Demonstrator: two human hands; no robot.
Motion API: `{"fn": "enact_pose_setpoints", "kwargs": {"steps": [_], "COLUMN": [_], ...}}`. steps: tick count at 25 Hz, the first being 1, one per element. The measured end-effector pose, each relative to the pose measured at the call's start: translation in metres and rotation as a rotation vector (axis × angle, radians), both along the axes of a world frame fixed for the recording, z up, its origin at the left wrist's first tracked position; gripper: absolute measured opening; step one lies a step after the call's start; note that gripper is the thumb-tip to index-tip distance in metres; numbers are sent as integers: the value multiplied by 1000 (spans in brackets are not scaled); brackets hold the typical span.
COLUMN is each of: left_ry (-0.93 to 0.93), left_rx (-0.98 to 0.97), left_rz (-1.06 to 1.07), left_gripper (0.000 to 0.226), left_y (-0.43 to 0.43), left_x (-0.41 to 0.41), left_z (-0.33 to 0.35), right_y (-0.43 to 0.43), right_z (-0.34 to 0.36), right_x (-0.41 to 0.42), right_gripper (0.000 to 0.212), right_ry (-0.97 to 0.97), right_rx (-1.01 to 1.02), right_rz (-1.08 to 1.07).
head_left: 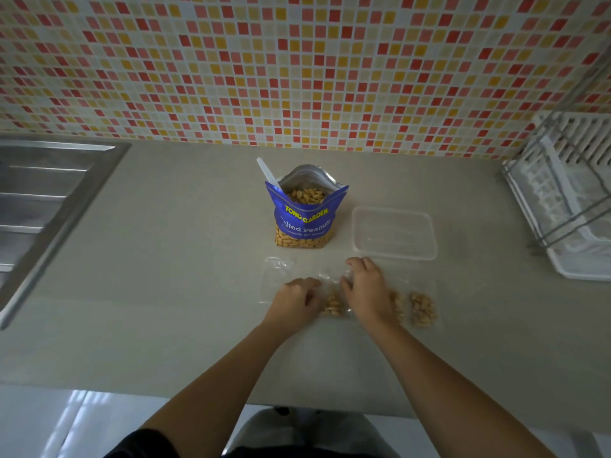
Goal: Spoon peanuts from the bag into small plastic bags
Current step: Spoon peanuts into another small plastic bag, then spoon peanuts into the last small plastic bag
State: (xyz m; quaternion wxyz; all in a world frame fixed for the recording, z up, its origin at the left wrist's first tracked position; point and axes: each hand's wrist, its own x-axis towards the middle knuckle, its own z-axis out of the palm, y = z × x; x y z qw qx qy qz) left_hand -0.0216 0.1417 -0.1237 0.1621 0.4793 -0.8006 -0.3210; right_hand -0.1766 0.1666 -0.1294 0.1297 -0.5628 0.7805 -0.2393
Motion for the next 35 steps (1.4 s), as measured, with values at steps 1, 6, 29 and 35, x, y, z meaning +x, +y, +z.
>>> {"fn": "enact_pose_setpoints", "kwargs": {"steps": [1,6,29,35], "left_ry": [5,-61,425,713], "left_rx": [-19,-120,505,686], "left_rz": [31,159,140,216], "left_gripper": [27,24,16,17], "left_y": [-7,-56,-90,-87], "left_x": [5,46,72,57], "left_z": [2,1,65,91], "right_y": [-1,-20,-31,-33], "right_z": [1,5,19,58], "right_x": [3,28,77,48], "right_gripper": [29,26,13,17], "right_ry": [17,-34,-1068,-1183], "right_rx": [-16,23,-3,-230], "right_rz": [20,170,-177,-79]}}
